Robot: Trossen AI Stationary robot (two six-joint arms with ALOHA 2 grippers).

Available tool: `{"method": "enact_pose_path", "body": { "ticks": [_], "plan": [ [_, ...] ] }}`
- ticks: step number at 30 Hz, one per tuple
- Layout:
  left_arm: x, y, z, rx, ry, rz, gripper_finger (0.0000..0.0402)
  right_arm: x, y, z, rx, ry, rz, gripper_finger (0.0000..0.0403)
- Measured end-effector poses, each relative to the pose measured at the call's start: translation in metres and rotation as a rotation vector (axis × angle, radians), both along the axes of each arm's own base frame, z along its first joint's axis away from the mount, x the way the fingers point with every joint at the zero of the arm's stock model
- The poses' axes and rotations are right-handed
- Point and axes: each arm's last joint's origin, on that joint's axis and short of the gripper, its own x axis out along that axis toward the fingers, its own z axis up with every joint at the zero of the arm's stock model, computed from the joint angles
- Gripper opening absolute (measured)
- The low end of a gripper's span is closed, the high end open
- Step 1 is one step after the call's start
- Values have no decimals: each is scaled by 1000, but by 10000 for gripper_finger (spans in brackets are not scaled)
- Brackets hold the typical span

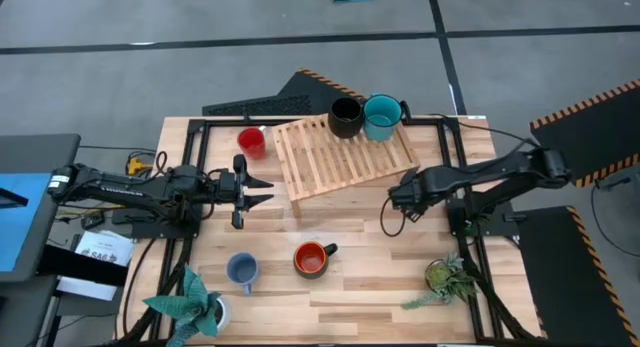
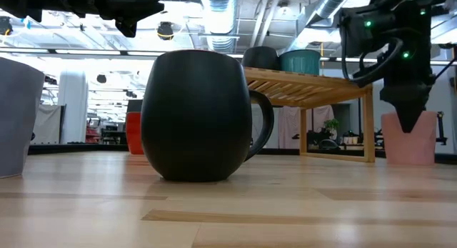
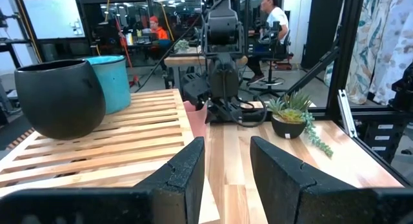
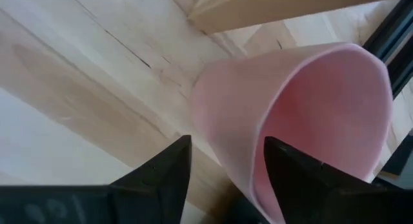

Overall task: Place coffee mugs
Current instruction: Put the pink mug on the shelf

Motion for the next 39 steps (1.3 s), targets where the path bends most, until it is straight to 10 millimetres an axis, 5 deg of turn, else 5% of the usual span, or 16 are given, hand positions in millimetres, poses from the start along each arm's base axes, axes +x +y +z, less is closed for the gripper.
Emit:
{"method": "enact_pose_path", "body": {
  "ticks": [10,21,32,39],
  "plan": [
    [0,0,0,0,1,0,112,-3,6,0,82,50,14,37],
    [0,0,0,-19,1,-1,112,9,51,36,427,-69,312,42],
    [0,0,0,-19,1,-1,112,36,119,149,479,-582,809,44],
    [0,0,0,-19,0,-1,112,37,100,214,212,-695,783,44]
  ]
}}
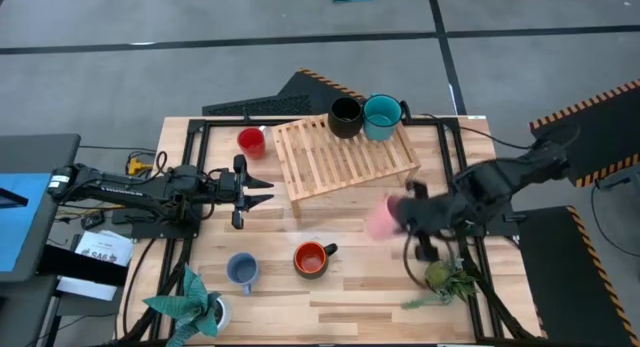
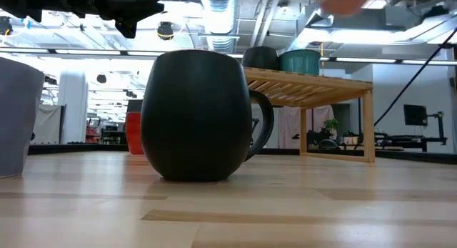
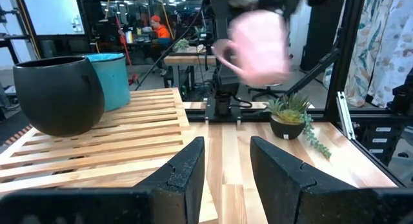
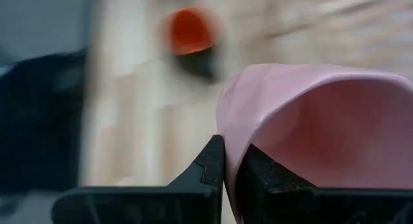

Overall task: Place coffee mugs
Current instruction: Put the pink mug on the shelf

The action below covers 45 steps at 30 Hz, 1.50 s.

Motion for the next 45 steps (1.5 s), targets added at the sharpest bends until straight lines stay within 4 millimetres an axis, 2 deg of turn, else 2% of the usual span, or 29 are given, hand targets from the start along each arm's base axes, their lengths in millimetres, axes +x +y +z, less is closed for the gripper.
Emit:
{"method": "enact_pose_path", "body": {
  "ticks": [4,9,15,20,23,33,45],
  "plan": [
    [0,0,0,0,0,0,112,6,-28,13,-159,37,-274,44],
    [0,0,0,0,0,0,112,23,-65,5,-218,208,-510,44],
    [0,0,0,0,0,0,112,52,-101,-17,-216,343,-569,44],
    [0,0,0,0,0,0,112,68,-122,-33,-202,423,-581,44],
    [0,0,0,0,1,0,112,72,-130,-38,-188,452,-599,44],
    [0,0,0,-5,0,-1,112,66,-147,-36,-179,456,-640,62],
    [0,0,0,-14,-1,-1,112,66,-150,-36,-149,469,-604,72]
  ]
}}
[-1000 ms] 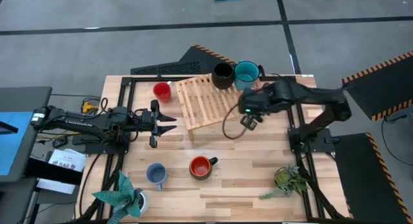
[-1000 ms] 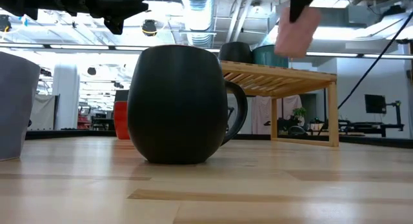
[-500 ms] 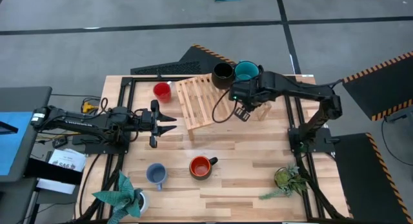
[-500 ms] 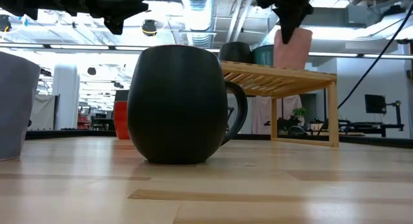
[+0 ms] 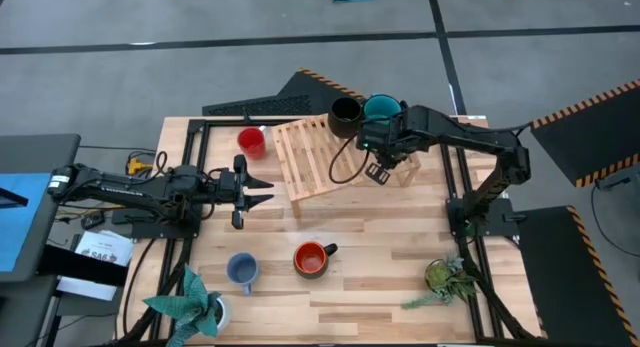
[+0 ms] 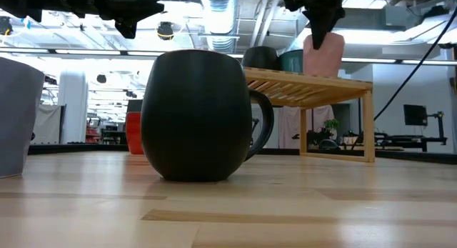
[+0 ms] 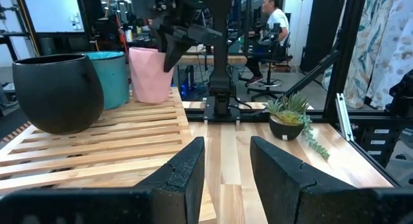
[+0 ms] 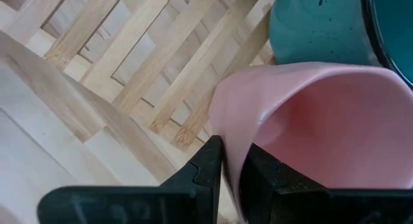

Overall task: Place coffee mugs
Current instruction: Put the pink mug on the shelf

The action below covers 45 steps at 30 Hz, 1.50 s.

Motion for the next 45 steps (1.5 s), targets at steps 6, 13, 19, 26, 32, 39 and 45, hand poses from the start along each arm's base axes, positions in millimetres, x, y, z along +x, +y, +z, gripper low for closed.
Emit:
{"method": "enact_pose_path", "body": {
  "ticks": [6,13,19,26,32,39,45],
  "plan": [
    [0,0,0,-7,-1,-1,112,2,0,0,-3,-24,0,73],
    [0,0,0,-7,-1,-1,112,3,0,1,-3,-36,1,73],
    [0,0,0,-7,-1,-1,112,3,0,1,-3,-36,2,73],
    [0,0,0,-7,-1,-1,112,3,-1,1,-18,-33,-2,73],
    [0,0,0,-7,-1,-1,112,3,-1,1,-26,-32,-3,73],
    [0,0,0,-7,-1,-1,112,3,0,1,-28,-26,18,82],
    [0,0,0,-7,-1,-1,112,3,1,1,-30,-20,29,145]
  ]
}}
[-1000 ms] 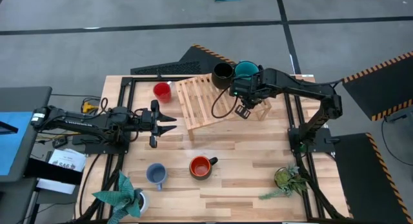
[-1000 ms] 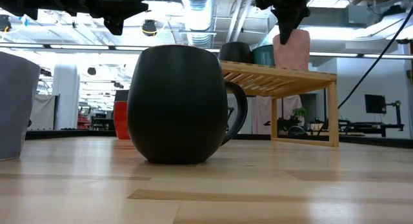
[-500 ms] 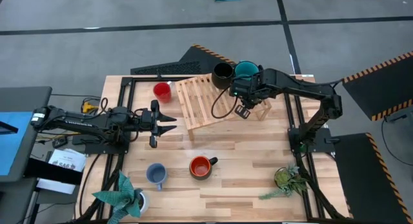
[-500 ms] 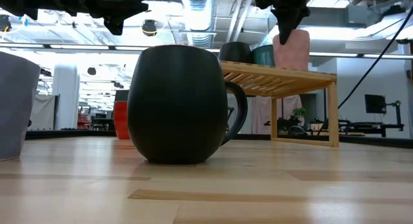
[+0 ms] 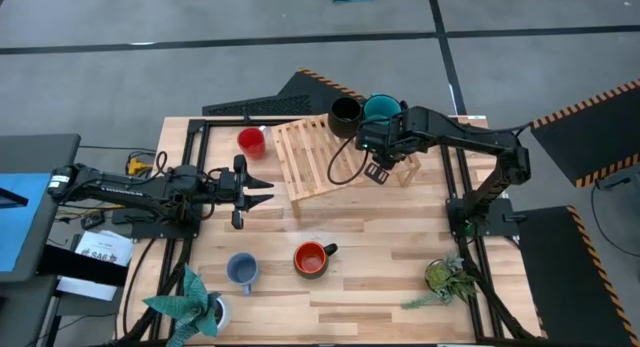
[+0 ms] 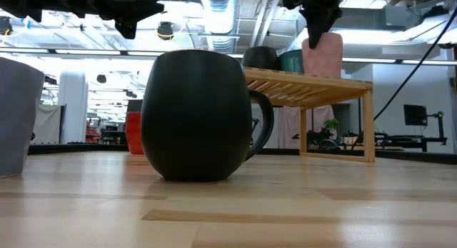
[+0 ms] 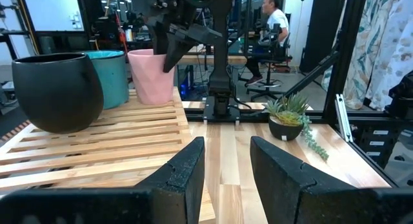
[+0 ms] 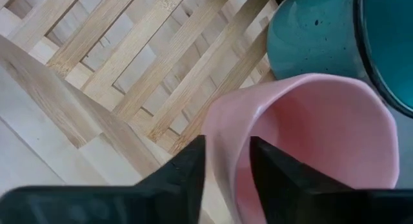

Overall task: Place coffee mugs
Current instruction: Put the pink mug on the shelf, then put the red mug on the shelf

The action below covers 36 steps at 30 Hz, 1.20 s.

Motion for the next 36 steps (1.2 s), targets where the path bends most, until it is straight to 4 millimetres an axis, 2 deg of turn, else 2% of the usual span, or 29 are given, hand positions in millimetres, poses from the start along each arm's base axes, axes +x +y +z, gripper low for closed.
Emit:
{"method": "enact_pose_path", "body": {
  "ticks": [4,8,12,20,24,30,33,36],
  "plan": [
    [0,0,0,0,0,0,112,0,0,0,0,1,0,193],
    [0,0,0,0,0,0,112,0,0,0,0,3,3,223],
    [0,0,0,0,0,0,112,-1,0,7,-7,-7,29,230],
    [0,0,0,3,0,0,112,-7,7,41,-31,-110,71,224],
    [0,0,0,3,0,1,112,-21,22,58,-47,-199,128,223],
    [0,0,0,3,5,0,112,-49,54,71,-120,-317,211,223],
    [0,0,-1,3,7,0,112,-67,70,68,-122,-384,244,223],
    [0,0,0,2,6,0,112,-83,85,54,-122,-459,276,223]
  ]
}}
